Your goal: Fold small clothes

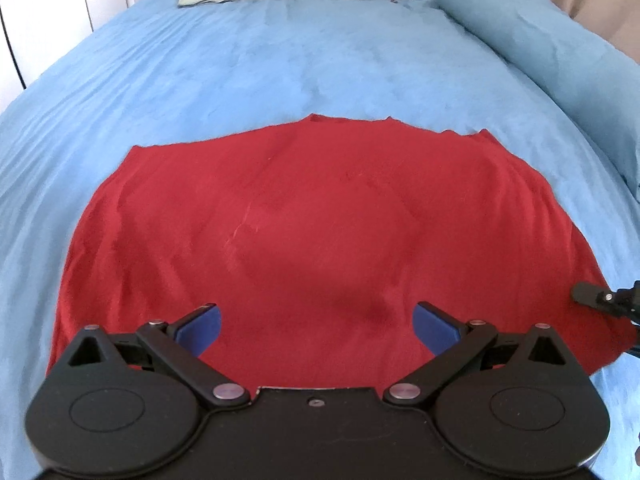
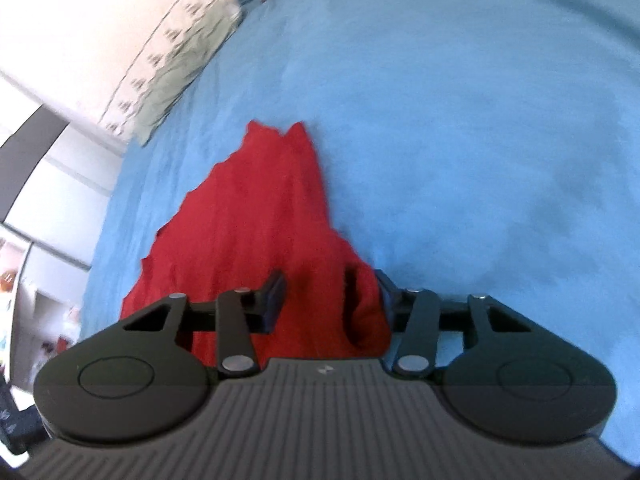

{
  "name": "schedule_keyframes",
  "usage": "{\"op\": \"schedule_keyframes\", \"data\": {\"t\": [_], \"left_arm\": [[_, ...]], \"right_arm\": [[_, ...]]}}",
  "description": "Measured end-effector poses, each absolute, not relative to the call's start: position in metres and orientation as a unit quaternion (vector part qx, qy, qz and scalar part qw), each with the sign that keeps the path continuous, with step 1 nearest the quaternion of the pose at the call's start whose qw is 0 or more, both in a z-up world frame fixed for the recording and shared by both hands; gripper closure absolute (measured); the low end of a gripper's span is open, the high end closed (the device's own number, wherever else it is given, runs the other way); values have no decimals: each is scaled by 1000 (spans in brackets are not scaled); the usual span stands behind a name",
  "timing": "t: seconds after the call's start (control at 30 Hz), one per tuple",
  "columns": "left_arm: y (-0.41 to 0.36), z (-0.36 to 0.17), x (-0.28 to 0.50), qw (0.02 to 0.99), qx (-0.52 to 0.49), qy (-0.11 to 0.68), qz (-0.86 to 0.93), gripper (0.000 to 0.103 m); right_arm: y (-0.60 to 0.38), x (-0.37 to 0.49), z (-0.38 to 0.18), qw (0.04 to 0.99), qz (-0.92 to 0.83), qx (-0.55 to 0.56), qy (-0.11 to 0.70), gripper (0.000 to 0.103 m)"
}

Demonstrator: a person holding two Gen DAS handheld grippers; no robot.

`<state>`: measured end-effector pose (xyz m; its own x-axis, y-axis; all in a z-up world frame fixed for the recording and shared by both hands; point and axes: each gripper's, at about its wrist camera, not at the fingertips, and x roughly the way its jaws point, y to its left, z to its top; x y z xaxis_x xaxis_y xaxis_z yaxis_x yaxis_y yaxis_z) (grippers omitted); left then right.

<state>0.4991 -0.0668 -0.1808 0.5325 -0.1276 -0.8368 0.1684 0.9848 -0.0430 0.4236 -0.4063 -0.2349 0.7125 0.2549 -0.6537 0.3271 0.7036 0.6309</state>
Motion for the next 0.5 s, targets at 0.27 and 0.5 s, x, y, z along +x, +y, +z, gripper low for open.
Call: {"op": "schedule_keyframes", "data": {"t": [0.27, 0.5], "left_arm": [[-63, -198, 517, 874, 11, 481, -69, 0], [-68, -214, 529, 861, 34, 503, -66, 0]], "right_arm": [[-405, 458, -239, 841, 28, 359, 403, 54], [-387, 455, -208, 863, 18, 310, 399, 67]]}}
